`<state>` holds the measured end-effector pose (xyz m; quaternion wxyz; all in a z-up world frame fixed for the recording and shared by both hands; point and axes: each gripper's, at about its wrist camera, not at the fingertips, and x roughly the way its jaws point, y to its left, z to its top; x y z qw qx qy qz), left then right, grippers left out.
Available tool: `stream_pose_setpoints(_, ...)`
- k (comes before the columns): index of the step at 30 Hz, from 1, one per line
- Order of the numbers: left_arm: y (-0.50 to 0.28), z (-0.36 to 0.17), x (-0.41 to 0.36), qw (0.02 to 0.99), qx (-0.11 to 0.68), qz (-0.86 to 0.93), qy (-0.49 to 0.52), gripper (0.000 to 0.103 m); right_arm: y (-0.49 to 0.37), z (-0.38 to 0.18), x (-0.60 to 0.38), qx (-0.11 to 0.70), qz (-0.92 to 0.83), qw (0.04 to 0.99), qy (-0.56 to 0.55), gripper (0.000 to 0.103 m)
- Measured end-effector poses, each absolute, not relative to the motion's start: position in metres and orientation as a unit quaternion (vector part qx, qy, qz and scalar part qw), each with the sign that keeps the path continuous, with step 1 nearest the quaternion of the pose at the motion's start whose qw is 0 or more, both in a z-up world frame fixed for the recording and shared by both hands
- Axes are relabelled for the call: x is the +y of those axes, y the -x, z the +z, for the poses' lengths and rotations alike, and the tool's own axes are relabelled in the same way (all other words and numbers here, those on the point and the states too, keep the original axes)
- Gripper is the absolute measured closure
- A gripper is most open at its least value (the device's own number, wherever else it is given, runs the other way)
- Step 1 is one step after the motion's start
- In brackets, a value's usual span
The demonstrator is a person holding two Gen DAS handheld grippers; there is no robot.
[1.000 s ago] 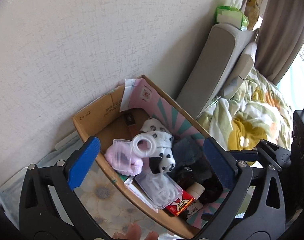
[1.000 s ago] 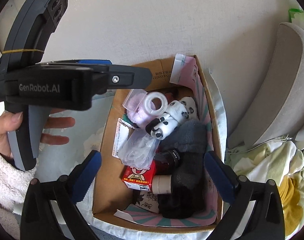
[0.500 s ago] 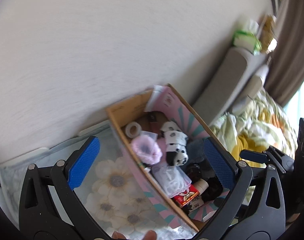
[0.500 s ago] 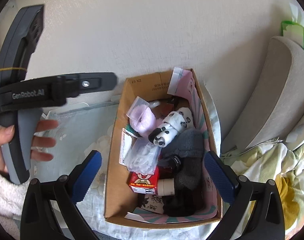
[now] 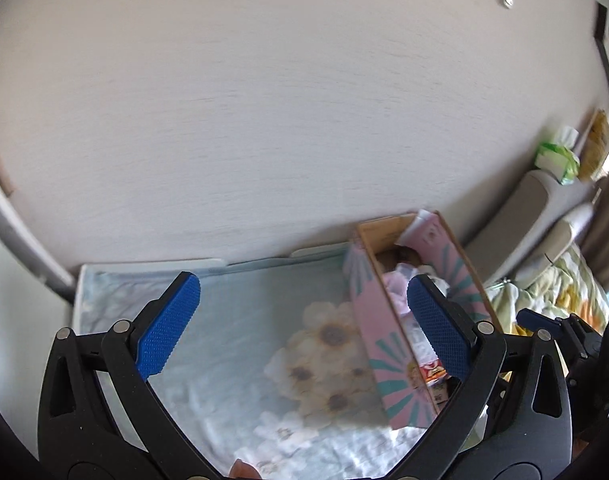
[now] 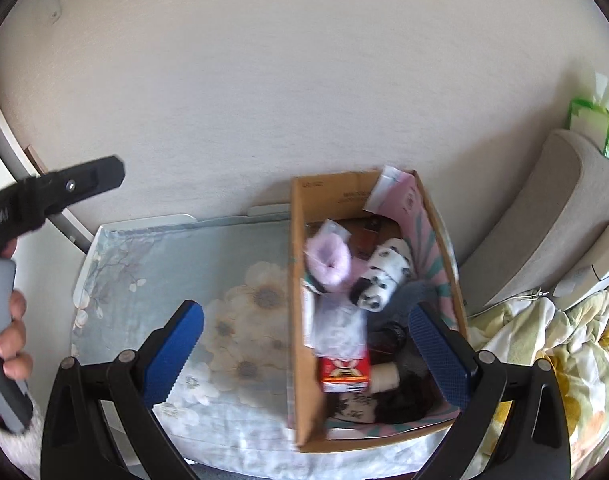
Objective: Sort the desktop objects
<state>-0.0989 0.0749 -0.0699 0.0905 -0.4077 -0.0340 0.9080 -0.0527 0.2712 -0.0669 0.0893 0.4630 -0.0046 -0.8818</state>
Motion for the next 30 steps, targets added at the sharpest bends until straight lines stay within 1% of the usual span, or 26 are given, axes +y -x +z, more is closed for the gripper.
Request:
stream_pose_setpoints(9,0.070,-0.075,0.023,0.006,-0.038,0.905,0.424,0.000,0.042,-0.055,0.209,0.025,-0.889,0.103,-0.446,0.000)
stream_pose_setpoints(15,0.048,-0.097,0.001,-0.031,-0.035,0.896,0.441,0.000,0.034,-0.068,0.185,0.029,-0.887,0.097,-0.451,0.000)
stream_pose_setpoints(22,0.034,-0.120,-0.002,-0.045,-0.032,0.890,0.453,0.000,0.029,-0.084,0.178,0.029,-0.880,0.095,-0.465,0.000)
stream_pose_setpoints(30,0.036,-0.119,0.002,-0.045,-0.024,0.892,0.449,0.000,0.029,-0.083,0.180,0.030,-0.882,0.085,-0.462,0.000)
